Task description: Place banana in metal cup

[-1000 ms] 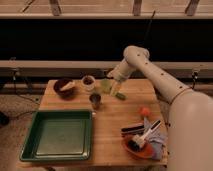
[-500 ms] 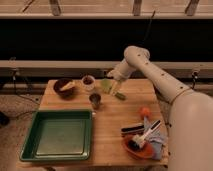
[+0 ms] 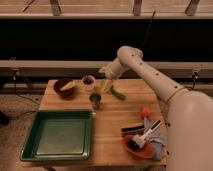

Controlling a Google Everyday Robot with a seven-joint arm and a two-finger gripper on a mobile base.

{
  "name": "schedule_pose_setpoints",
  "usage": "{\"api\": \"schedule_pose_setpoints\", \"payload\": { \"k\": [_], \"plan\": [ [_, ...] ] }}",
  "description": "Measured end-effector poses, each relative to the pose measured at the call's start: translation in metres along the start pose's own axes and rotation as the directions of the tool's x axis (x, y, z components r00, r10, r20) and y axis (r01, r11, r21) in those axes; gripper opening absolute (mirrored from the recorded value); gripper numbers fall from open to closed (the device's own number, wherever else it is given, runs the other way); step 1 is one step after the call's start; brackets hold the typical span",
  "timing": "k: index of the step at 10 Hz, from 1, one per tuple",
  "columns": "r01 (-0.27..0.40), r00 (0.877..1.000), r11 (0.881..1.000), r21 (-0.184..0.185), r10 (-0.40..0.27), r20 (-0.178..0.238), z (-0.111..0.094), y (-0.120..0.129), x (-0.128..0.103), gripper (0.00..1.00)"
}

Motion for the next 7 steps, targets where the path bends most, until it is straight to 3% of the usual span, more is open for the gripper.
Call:
{"api": "schedule_pose_setpoints", "payload": {
  "k": [2, 5, 7],
  "plan": [
    [0.019, 0.999, 1.000, 0.008, -0.020, 0.043, 0.014, -0.016, -0.022, 0.80],
    [0.018, 0.997, 1.000, 0.014, -0.019, 0.073, 0.019, -0.025, -0.030, 0.80],
    [0.024, 0.995, 1.000, 0.008, -0.025, 0.095, 0.032, -0.030, -0.051, 0.80]
  ]
}}
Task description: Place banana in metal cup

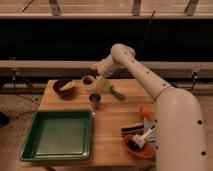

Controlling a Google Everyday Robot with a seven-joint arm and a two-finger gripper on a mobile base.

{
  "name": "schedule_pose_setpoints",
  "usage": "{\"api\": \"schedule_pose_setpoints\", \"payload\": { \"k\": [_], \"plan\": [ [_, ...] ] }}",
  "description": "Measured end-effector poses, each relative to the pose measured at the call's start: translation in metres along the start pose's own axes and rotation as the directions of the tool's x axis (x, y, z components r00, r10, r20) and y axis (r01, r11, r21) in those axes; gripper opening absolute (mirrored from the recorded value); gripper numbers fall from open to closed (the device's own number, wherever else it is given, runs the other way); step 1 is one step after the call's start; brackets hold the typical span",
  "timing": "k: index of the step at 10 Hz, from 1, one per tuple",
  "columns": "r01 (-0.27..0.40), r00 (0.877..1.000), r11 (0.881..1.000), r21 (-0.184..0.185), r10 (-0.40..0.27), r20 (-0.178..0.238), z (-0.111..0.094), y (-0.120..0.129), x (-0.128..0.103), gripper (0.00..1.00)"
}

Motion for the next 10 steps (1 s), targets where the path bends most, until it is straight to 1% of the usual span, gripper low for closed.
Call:
{"api": "schedule_pose_setpoints", "payload": {
  "k": [1, 2, 3, 5, 9, 10],
  "plan": [
    [0.001, 1.000, 1.000, -0.006, -0.001, 0.006, 0.009, -0.001, -0.008, 0.80],
    [0.006, 1.000, 1.000, -0.015, -0.006, 0.017, 0.025, -0.003, -0.023, 0.80],
    [0.012, 1.000, 1.000, -0.025, -0.012, 0.024, 0.038, -0.002, -0.031, 0.80],
    [0.026, 0.999, 0.999, -0.041, -0.025, 0.030, 0.059, -0.001, -0.041, 0.80],
    [0.075, 0.997, 0.995, -0.060, -0.075, 0.000, 0.098, -0.004, -0.055, 0.80],
    [0.083, 0.997, 0.994, -0.064, -0.083, -0.007, 0.105, -0.006, -0.057, 0.80]
  ]
}}
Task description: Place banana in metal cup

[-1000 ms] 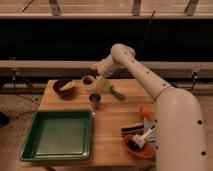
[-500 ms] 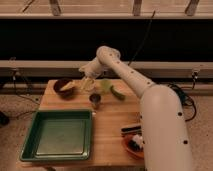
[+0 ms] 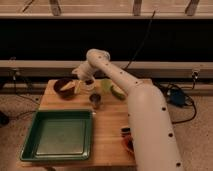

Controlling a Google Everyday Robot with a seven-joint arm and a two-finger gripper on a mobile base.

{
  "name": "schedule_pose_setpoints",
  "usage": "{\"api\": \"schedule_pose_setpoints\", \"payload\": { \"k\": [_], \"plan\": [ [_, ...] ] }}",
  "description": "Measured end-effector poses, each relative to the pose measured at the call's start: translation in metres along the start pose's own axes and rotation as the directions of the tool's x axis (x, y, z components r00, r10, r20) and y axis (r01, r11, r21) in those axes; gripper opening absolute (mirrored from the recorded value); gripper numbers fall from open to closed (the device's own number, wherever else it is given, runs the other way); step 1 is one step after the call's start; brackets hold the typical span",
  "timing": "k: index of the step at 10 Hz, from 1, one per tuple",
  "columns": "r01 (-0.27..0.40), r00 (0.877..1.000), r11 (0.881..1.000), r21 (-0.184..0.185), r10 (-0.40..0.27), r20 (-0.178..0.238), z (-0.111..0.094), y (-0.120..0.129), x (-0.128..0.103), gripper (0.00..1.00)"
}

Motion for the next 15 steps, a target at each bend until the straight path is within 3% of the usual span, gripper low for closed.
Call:
{"api": "schedule_pose_setpoints", "payload": {
  "k": [9, 11, 15],
  "plan": [
    [0.043, 0.999, 0.998, -0.053, -0.044, -0.018, 0.037, -0.011, 0.000, 0.80],
    [0.048, 0.999, 0.997, -0.061, -0.049, -0.020, 0.041, -0.011, 0.000, 0.67],
    [0.053, 0.998, 0.996, -0.068, -0.055, -0.026, 0.044, -0.011, 0.001, 0.27]
  ]
}}
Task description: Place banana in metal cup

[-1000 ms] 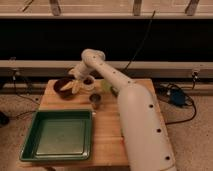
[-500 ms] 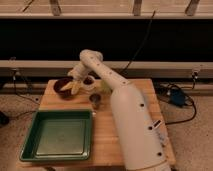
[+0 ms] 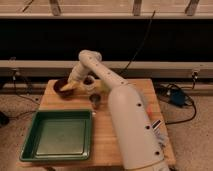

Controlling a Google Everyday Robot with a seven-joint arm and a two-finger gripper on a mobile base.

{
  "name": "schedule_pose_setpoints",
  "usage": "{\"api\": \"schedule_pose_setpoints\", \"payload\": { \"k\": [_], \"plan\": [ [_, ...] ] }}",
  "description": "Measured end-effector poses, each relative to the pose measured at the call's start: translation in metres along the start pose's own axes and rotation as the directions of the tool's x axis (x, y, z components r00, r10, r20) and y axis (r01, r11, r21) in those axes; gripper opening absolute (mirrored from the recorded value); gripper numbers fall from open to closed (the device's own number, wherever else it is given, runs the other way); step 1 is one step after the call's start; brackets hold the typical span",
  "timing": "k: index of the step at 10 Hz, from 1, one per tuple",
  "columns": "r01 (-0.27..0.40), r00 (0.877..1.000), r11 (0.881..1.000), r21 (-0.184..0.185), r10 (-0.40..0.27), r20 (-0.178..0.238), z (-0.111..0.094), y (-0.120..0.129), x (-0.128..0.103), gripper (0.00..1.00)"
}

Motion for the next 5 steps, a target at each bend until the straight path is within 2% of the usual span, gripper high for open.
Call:
{"api": "schedule_pose_setpoints", "payload": {
  "k": [2, 3, 5],
  "plan": [
    [0.002, 1.000, 1.000, -0.001, -0.002, 0.000, 0.0001, 0.0011, 0.0006, 0.07],
    [0.003, 1.000, 1.000, 0.001, -0.003, -0.001, -0.0008, 0.0018, 0.0011, 0.02],
    [0.010, 1.000, 1.000, 0.008, -0.010, 0.005, -0.0036, 0.0037, -0.0008, 0.00]
  ]
}}
